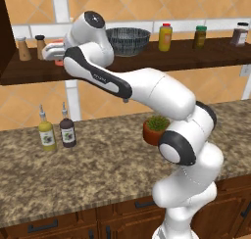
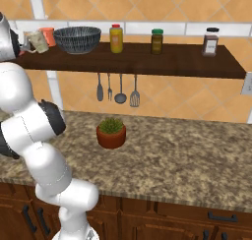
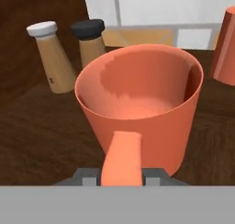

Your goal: Gather all objects into one cabinet and sort the glasses and bowls to opposite sides.

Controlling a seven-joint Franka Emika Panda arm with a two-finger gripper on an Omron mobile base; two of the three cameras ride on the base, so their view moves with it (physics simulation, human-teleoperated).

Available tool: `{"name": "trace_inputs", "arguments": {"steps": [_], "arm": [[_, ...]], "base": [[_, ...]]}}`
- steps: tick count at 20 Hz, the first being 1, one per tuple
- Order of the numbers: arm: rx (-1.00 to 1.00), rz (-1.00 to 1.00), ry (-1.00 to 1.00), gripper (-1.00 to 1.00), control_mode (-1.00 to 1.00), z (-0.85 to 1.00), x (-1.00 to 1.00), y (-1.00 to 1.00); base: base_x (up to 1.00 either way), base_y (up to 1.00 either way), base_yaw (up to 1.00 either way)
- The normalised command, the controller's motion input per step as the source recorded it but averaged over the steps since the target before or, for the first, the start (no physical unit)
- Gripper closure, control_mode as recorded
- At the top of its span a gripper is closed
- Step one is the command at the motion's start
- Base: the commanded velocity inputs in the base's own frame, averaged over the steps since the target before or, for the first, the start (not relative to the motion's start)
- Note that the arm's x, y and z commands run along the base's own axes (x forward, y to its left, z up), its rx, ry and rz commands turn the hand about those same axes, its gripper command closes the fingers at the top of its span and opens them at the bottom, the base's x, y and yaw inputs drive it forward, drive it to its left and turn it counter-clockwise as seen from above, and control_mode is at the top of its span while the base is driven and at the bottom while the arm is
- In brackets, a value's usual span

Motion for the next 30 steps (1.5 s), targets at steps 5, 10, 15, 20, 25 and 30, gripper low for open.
{"name": "trace_inputs", "arguments": {"steps": [5,10,15,20,25,30], "arm": [[0.05,0.00,-0.02,-1.00,-1.00,0.03,-0.08,0.00],[0.00,0.00,-0.15,-1.00,-1.00,0.58,-0.64,0.00],[0.00,0.00,-0.20,-1.00,-1.00,0.60,-0.99,0.00],[0.00,0.00,-0.19,-1.00,-1.00,0.34,-1.00,-0.29],[0.04,-0.05,-0.12,-1.00,-1.00,0.10,-1.00,-0.64],[0.12,-0.05,-0.01,-1.00,-1.00,-0.02,-0.97,-0.96]], "base": [[0.00,0.00,0.00],[0.00,0.00,0.00],[0.00,0.00,0.00],[0.00,0.00,0.00],[0.00,0.00,0.00],[0.00,0.00,0.00]]}}
